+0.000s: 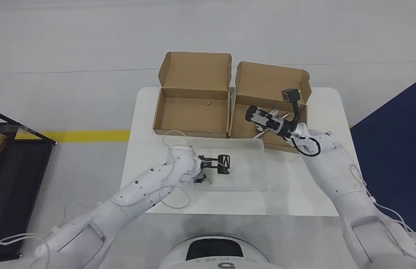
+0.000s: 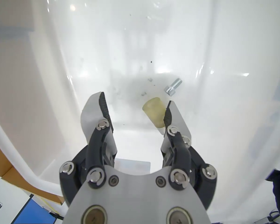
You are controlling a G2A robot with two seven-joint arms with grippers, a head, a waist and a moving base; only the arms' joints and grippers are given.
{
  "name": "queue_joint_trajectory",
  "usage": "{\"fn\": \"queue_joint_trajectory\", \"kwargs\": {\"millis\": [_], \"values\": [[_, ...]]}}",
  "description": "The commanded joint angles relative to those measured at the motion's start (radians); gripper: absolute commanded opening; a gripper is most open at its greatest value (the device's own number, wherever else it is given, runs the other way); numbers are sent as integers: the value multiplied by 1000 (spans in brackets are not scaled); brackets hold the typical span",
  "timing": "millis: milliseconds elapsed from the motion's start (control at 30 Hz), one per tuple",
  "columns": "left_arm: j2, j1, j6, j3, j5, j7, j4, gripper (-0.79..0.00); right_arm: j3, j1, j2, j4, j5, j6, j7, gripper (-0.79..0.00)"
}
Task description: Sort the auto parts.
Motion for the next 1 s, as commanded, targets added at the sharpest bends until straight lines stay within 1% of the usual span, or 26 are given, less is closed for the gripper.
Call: {"fn": "queue_joint_trajectory", "kwargs": {"millis": [0, 67, 133, 167, 200, 233, 267, 333, 467, 667, 700, 733, 767, 800, 833, 867, 933, 967], "values": [[-6, -4, -4, 12, -3, -20, 14, -308, 0, 0, 0, 0, 0, 0, 0, 0], [-12, -9, -8, 19, -10, -34, 25, -308, 0, 0, 0, 0, 0, 0, 0, 0], [-18, -12, -6, 27, -12, -41, 33, -329, 0, 0, 0, 0, 0, 0, 0, 0], [-20, -14, -5, 30, -12, -42, 38, -400, 0, 0, 0, 0, 0, 0, 0, 0], [-22, -16, -5, 33, -12, -43, 41, -416, 0, 0, 0, 0, 0, 0, 0, 0], [-24, -17, -4, 35, -12, -41, 43, -462, 0, 0, 0, 0, 0, 0, 0, 0], [-26, -18, -2, 34, -16, -33, 42, -542, 0, 0, 0, 0, 0, 0, 0, 0], [-27, -20, 11, 26, -18, -15, 39, -779, 0, 0, 0, 0, 0, 0, 0, 0], [-19, -10, 27, 3, -13, 19, 14, -785, 0, 0, 0, 0, 0, 0, 0, 0], [8, 32, 37, -59, -8, 45, -50, -785, 0, 0, 0, 0, 0, 0, 0, 0], [12, 40, 35, -68, -10, 40, -59, -751, 0, 0, 0, 0, 0, 0, 0, 0], [16, 46, 32, -75, -8, 33, -69, -579, 0, 0, 0, 0, 0, 0, 0, 0], [20, 54, 31, -80, -7, 24, -76, -453, 0, 0, 0, 0, 0, 0, 0, 0], [22, 61, 29, -85, -7, 17, -84, -345, 0, 0, 0, 0, 0, 0, 0, 0], [24, 68, 26, -87, -9, 9, -91, -111, 0, 0, 0, 0, 0, 0, 0, 0], [26, 74, 21, -89, -14, 3, -97, -34, 0, 0, 0, 0, 0, 0, 0, 0], [27, 82, 7, -91, -30, -10, -104, 0, 0, 0, 0, 0, 0, 0, 0, 0], [27, 85, 1, -90, -36, -17, -107, 0, 0, 0, 0, 0, 0, 0, 0, 0]]}}
